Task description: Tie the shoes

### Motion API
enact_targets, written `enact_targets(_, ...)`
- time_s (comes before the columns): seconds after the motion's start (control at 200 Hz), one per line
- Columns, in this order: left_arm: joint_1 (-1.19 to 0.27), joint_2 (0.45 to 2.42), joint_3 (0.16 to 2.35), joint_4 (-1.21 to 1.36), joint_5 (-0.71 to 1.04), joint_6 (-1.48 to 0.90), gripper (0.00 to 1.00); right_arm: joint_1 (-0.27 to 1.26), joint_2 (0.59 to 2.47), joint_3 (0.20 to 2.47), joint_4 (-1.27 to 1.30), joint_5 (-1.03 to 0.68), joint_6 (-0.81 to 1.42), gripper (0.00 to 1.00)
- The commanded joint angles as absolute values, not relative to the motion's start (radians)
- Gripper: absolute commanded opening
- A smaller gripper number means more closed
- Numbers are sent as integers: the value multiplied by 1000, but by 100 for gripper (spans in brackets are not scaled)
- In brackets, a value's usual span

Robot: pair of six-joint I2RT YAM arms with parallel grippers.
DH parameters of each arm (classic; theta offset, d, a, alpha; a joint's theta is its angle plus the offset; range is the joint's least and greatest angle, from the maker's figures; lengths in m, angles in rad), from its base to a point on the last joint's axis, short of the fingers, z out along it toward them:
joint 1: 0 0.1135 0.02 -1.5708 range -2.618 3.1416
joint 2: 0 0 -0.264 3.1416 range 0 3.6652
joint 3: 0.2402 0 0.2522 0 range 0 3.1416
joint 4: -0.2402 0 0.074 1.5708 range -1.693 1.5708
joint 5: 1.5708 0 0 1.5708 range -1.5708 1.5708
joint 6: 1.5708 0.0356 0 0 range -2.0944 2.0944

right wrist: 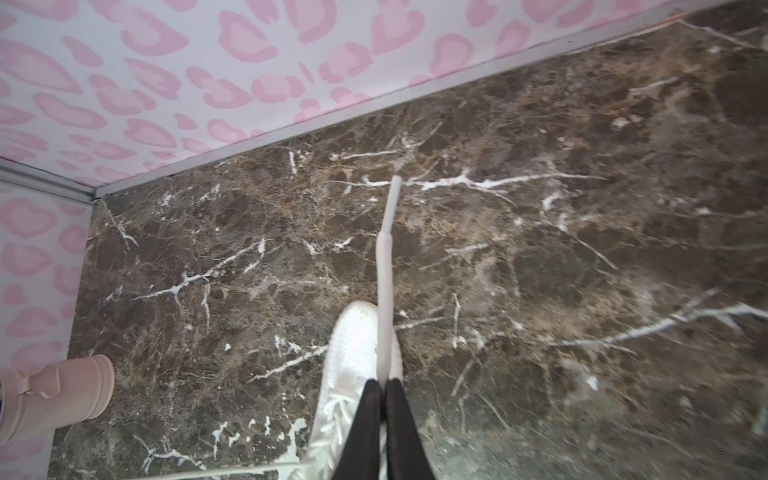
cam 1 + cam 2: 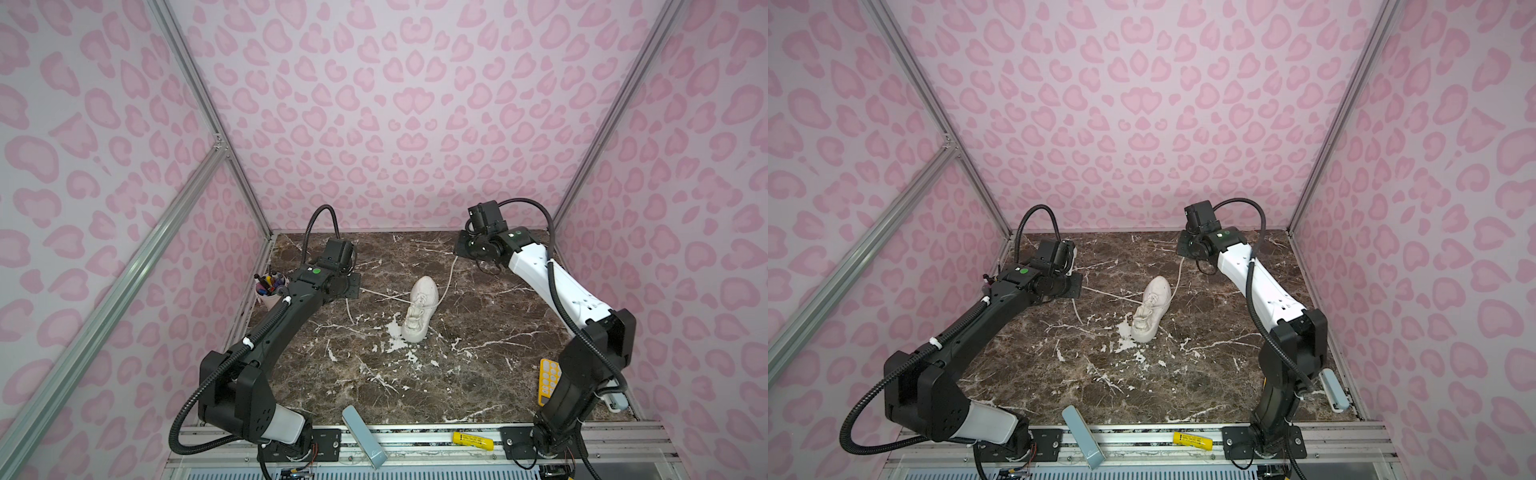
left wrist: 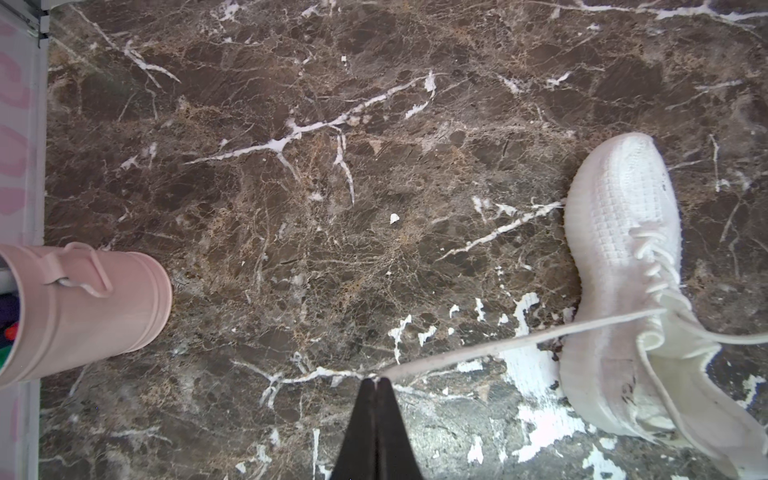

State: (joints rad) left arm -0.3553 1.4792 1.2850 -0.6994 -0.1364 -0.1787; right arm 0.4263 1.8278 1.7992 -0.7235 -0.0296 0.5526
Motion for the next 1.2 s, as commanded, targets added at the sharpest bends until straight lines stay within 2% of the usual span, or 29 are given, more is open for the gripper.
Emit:
enact_targets(0.0,-354,1485,1299,-679,-131,-158,2,464,1936,1917,-721,-114,512,8)
enact_targets(0.325,-359,1475,1292,-655,-101,-188,2,580,2321,2347,-781,-307,541,8)
enact_targets(0.595,-372,1460,1277,-650,-103,-190,2,631,2474,2386,-696,-415,634,9)
enact_targets(0.66,-374,1458,1279,-649,-103,-189,2,631,2499,2390,-701,-434,651,13)
enact_targets(0.71,-377,1460,1285,-649,-102,-185,2,626,2510,2396,-717,-444,657,26)
enact_targets(0.79,-380,1466,1300,-650,-103,-179,2,610,2495,2395,-735,-455,651,51)
enact_targets(0.855,-382,1478,1320,-652,-94,-173,2,595,2459,2370,-739,-442,641,61)
enact_targets(0.985,-396,1524,1393,-658,-84,-142,2,543,2333,2217,-705,-417,638,65)
enact_targets(1.195,-469,1661,1559,-655,-77,-54,2,407,1994,1728,-565,-357,649,65)
